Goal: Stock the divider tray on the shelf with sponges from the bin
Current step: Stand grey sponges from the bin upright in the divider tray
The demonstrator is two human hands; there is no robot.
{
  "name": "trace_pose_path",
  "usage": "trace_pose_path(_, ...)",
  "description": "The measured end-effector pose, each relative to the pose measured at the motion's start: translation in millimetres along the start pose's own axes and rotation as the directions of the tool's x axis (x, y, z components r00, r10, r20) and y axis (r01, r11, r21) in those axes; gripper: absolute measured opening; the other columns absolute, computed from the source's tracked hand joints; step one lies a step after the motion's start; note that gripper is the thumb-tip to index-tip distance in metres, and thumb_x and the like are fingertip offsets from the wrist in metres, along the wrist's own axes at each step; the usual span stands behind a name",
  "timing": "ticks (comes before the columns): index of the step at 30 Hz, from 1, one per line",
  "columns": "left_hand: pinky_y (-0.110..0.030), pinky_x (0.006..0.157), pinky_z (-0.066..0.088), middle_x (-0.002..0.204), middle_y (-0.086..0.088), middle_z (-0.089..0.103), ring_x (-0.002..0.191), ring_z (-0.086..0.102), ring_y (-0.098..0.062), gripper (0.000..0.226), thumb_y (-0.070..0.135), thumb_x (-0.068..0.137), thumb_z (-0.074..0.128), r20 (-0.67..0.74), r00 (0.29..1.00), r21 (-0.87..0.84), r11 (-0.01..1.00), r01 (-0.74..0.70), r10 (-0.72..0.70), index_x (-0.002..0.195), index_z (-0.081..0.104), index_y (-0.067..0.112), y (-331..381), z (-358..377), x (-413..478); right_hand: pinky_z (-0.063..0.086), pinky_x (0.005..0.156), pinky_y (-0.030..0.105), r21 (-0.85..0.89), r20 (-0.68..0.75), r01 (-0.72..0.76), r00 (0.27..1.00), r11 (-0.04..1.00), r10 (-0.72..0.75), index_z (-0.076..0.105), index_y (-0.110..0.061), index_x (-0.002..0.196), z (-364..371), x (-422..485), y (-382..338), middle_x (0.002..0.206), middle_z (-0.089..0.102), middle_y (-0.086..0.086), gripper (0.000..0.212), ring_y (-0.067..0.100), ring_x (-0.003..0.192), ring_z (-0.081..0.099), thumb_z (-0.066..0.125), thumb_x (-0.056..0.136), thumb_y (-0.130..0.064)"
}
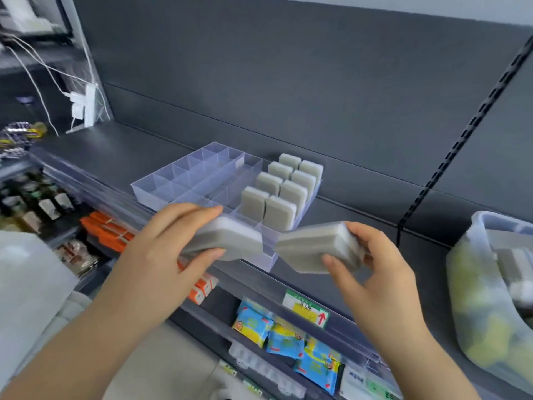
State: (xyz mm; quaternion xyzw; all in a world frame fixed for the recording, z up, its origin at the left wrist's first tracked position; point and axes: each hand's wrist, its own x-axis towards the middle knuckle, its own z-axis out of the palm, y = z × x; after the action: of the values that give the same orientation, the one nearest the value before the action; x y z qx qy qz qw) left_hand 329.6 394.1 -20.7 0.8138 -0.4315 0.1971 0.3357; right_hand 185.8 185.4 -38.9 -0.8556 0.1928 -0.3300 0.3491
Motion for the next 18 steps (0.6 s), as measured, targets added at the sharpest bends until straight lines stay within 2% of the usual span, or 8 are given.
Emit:
trace_pose_path(3, -0.002, 0.094, 0.027, 0.110, 0.010, 0.054, 0.100, 0.049, -0.003, 0.045, 0.037, 0.078, 0.058, 0.027, 1.000, -0.002, 1.000, 0.003, -0.003, 0.117, 0.062, 0.016, -32.2, 4.5, 28.5, 0.031, 0.079, -0.004, -0.009, -0.003, 0.018, 1.000, 1.000, -0.018, 0.045, -0.047, 0.104, 31.5, 31.1, 10.3, 0.100, 0.051, -0.029, 0.051, -0.015, 0.097, 0.047, 0.072, 0.076, -0.014)
trace_pose_path(5, -0.003, 0.094, 0.028, 0.111, 0.013, 0.055, 0.102, 0.050, -0.002, 0.046, 0.040, 0.077, 0.057, 0.065, 0.997, -0.014, 0.999, 0.035, -0.034, 0.118, 0.062, 0.020, -52.3, 10.2, 45.7, 0.030, 0.080, -0.004, -0.033, 0.031, 0.030, 0.999, 0.999, -0.029, 0.053, -0.032, 0.113, 50.6, 50.9, 15.9, 0.103, 0.053, -0.022, 0.045, -0.018, 0.097, 0.045, 0.073, 0.077, -0.014)
trace_pose_path(8, 0.000, 0.088, 0.029, 0.112, 0.024, 0.052, 0.102, 0.046, 0.010, 0.045, 0.044, 0.076, 0.057, 0.127, 0.990, -0.064, 0.996, 0.066, -0.057, 0.118, 0.061, 0.028, -77.5, 21.1, 69.3, 0.028, 0.082, -0.005, -0.073, 0.085, 0.045, 0.996, 0.996, -0.039, 0.057, -0.021, 0.117, 72.3, 76.9, 23.7, 0.105, 0.056, -0.014, 0.042, -0.018, 0.099, 0.044, 0.066, 0.075, -0.023)
trace_pose_path(11, 0.003, 0.081, 0.030, 0.115, 0.034, 0.048, 0.100, 0.043, 0.019, 0.044, 0.045, 0.075, 0.057, 0.145, 0.987, -0.106, 0.991, 0.081, -0.065, 0.118, 0.058, 0.034, -97.5, 32.9, 88.2, 0.029, 0.083, -0.004, -0.095, 0.136, 0.030, 0.991, 0.995, -0.017, 0.058, -0.021, 0.116, 85.6, 97.4, 26.1, 0.105, 0.055, -0.017, 0.043, -0.016, 0.100, 0.045, 0.062, 0.074, -0.026)
trace_pose_path(14, 0.003, 0.086, 0.027, 0.113, 0.034, 0.050, 0.104, 0.042, 0.020, 0.044, 0.045, 0.075, 0.058, 0.137, 0.988, -0.150, 0.984, 0.097, -0.076, 0.116, 0.060, 0.031, -112.7, 43.1, 103.4, 0.030, 0.084, -0.002, -0.103, 0.187, 0.025, 0.982, 0.994, -0.005, 0.058, -0.025, 0.117, 94.7, 111.1, 23.1, 0.107, 0.052, -0.023, 0.044, -0.013, 0.099, 0.046, 0.063, 0.074, -0.027)
trace_pose_path(16, 0.003, 0.090, 0.025, 0.112, 0.040, 0.047, 0.104, 0.041, 0.022, 0.044, 0.045, 0.074, 0.058, 0.146, 0.987, -0.187, 0.978, 0.094, -0.067, 0.116, 0.060, 0.031, -119.5, 49.0, 110.9, 0.031, 0.084, -0.002, -0.125, 0.190, 0.024, 0.982, 0.992, 0.000, 0.057, -0.027, 0.117, 97.2, 115.9, 21.3, 0.107, 0.052, -0.024, 0.044, -0.013, 0.099, 0.047, 0.064, 0.074, -0.027)
trace_pose_path(18, 0.002, 0.091, 0.025, 0.112, 0.038, 0.048, 0.103, 0.041, 0.022, 0.046, 0.044, 0.074, 0.059, 0.168, 0.985, -0.218, 0.973, 0.078, -0.041, 0.116, 0.060, 0.027, -126.0, 54.9, 116.7, 0.033, 0.083, -0.001, -0.134, 0.182, -0.010, 0.983, 0.991, 0.034, 0.056, -0.030, 0.117, 99.1, 116.8, 18.0, 0.107, 0.053, -0.024, 0.044, -0.011, 0.099, 0.049, 0.065, 0.074, -0.027)
